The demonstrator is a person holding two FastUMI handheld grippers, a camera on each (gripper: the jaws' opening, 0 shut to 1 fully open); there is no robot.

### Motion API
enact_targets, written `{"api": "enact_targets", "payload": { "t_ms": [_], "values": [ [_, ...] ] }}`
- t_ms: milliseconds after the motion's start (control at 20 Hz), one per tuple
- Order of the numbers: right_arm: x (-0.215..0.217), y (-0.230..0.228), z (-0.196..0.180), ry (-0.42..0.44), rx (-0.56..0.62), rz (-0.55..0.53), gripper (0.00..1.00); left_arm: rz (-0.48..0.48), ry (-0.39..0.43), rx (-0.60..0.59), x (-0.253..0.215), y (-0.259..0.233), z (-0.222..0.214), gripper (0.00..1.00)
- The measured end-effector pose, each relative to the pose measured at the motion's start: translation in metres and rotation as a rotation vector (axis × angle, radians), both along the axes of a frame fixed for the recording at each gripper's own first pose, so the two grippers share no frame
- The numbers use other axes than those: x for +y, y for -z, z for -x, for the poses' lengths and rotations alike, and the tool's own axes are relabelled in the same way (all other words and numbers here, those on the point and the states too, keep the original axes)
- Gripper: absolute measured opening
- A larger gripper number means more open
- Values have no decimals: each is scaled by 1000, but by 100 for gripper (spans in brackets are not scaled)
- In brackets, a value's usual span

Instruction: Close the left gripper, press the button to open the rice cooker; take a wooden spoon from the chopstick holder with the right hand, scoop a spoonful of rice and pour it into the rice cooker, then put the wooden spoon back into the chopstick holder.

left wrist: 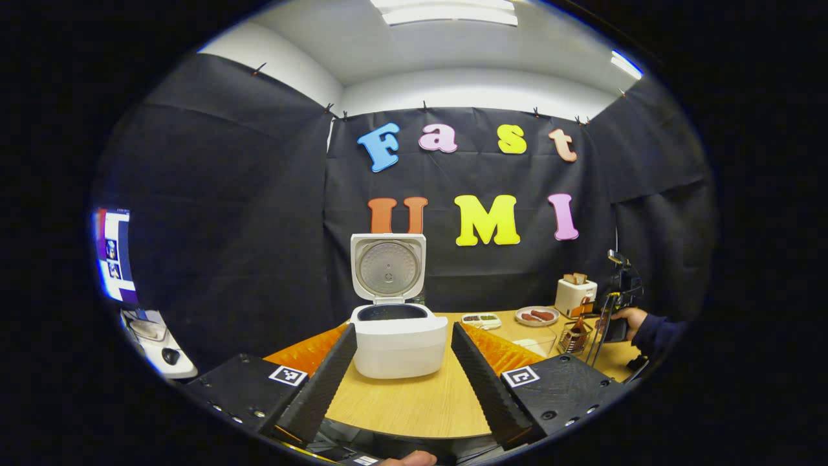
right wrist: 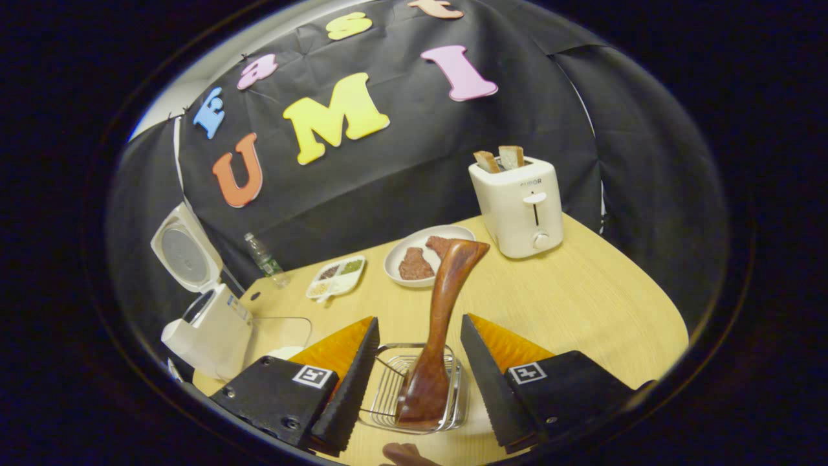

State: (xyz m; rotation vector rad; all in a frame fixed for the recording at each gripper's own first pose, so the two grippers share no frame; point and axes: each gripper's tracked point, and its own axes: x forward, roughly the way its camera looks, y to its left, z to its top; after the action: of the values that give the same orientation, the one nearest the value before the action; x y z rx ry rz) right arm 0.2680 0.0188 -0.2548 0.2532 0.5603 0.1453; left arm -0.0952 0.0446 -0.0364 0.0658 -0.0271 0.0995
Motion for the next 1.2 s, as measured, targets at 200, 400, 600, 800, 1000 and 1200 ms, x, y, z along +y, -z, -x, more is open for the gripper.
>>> {"api": "enact_targets", "payload": {
  "t_ms": [200, 400, 600, 800, 1000, 1200],
  "values": [
    [1, 8, -13, 8, 22, 5, 82, 0, 28, -8, -4, -3, 0, 95],
    [1, 2, -19, 44, 18, -27, 55, 0, 7, 9, 3, 6, -2, 96],
    [4, -5, -14, 37, 26, -43, 22, 2, 11, 9, 6, 6, 1, 96],
    [7, -48, 3, 20, -96, -4, 14, 11, 20, 9, 11, 11, 4, 96],
    [9, -101, 20, 33, -230, 86, 11, 18, 22, 14, 14, 17, 6, 96],
    [33, -145, 39, 14, -336, 162, 12, 16, 32, 16, 14, 23, 10, 96]
  ]
}}
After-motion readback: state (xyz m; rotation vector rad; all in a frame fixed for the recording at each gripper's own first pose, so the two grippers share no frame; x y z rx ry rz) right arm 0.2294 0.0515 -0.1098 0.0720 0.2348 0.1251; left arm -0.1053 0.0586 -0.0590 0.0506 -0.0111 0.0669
